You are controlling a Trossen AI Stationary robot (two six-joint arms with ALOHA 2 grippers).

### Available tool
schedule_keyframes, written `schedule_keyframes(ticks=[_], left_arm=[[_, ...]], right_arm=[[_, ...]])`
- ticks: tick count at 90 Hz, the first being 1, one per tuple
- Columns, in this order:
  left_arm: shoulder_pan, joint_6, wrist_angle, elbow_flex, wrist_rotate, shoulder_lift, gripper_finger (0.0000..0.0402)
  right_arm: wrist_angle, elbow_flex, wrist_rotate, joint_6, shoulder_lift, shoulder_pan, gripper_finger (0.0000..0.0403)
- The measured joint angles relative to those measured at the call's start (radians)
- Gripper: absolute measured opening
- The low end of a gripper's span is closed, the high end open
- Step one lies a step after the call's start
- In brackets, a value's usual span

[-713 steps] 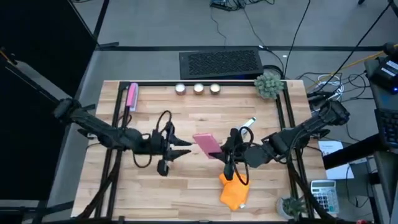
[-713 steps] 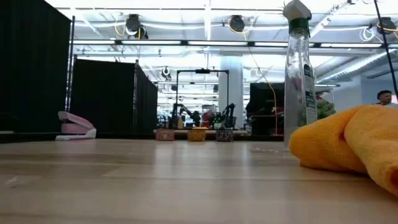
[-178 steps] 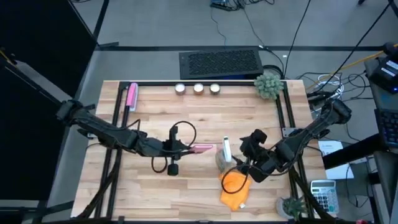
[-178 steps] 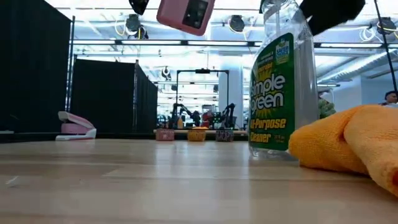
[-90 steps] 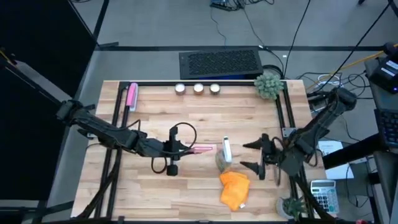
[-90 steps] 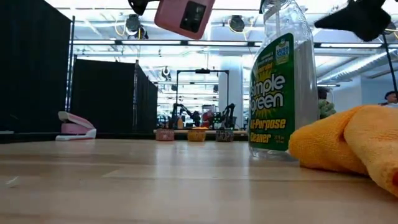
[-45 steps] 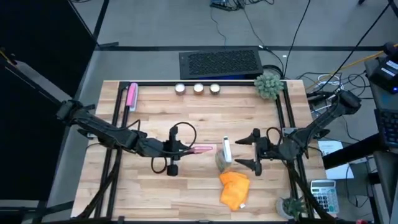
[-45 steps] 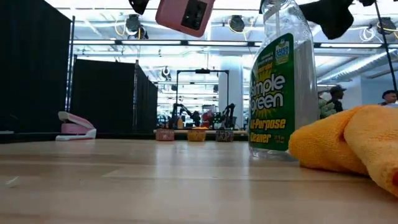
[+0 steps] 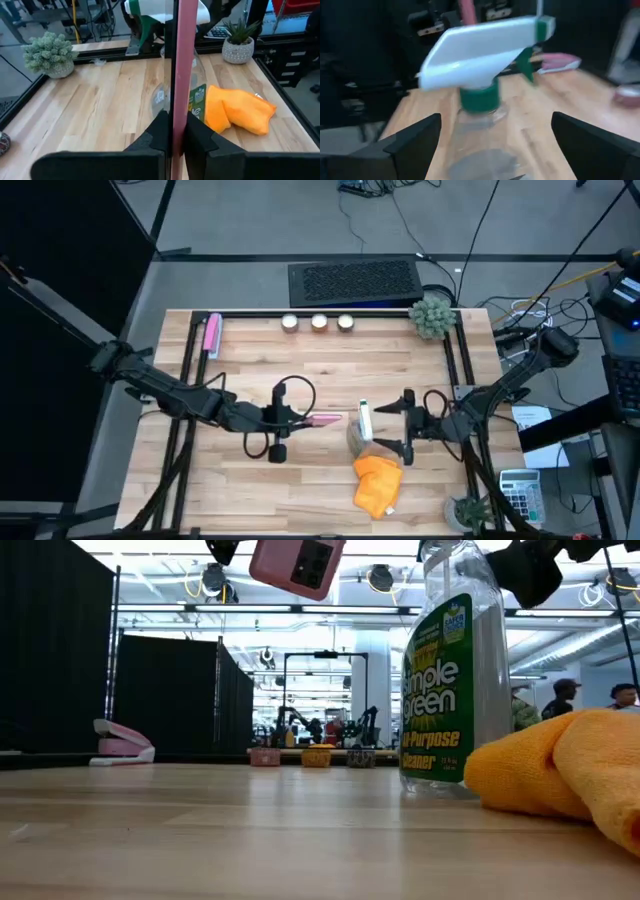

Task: Apply microfiber cloth
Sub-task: Spray the back side of the cellphone using the spray bottle

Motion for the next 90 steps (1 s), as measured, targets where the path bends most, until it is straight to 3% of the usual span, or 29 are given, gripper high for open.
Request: schedule_keyframes(ticks=[49, 71, 90], left_arm=[[0.075, -0.023, 0.009, 0.0, 0.024, 0.008, 0.0014], [0.126, -0.016, 0.122, 0.0, 0.068, 0.065, 0.0015], [0.17, -0.012, 0.237, 0.0, 0.109, 0.114, 0.0015]], right_arm=[[0.092, 0.0, -0.126, -0.129, 0.017, -0.098, 0.0361], [0.175, 0.0, -0.214, -0.133, 0.071, -0.121, 0.0361], [0.23, 0.0, -0.207, -0.132, 0.124, -0.133, 0.0361]])
